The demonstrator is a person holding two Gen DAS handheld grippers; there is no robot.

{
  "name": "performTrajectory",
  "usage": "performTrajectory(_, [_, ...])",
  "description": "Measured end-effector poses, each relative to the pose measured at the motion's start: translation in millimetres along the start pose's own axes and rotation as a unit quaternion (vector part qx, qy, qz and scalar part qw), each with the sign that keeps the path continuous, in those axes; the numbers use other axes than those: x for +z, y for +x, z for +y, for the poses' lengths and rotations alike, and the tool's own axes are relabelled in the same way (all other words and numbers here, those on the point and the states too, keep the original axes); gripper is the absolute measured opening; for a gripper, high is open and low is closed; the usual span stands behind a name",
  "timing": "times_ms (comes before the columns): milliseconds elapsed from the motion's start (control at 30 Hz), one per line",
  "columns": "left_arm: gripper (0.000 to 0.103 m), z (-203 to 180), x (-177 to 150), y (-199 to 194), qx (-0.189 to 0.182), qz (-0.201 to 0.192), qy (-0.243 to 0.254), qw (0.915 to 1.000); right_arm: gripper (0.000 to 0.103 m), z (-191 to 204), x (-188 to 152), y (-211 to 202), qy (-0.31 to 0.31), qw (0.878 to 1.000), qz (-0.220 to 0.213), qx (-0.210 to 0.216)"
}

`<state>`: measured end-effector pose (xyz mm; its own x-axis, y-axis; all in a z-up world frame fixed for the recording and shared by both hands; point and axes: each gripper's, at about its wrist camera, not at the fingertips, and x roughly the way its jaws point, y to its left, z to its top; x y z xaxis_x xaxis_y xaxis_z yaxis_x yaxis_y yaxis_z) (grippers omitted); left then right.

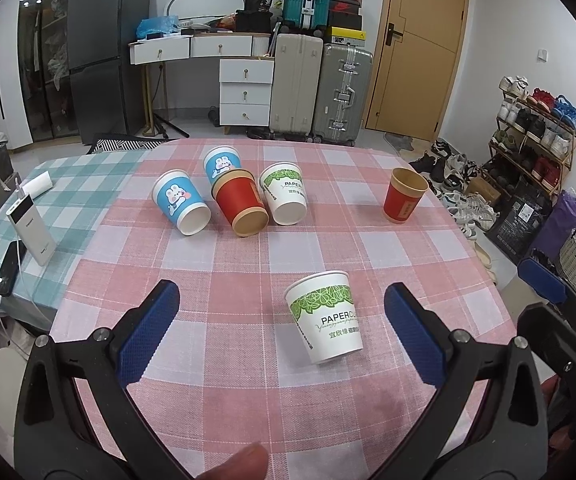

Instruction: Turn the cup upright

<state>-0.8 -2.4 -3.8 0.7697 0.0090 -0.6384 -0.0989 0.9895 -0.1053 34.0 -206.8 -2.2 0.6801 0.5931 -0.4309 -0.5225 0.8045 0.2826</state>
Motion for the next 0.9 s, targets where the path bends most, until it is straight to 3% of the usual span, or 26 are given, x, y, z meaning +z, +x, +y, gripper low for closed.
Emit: performTrajectory(900, [0.102,-1.2,-1.5,0.6,0.000,0.000,0.001,1.0000,0.103,-1.7,-0.5,0.3,0.007,1.000,0.000,0.002])
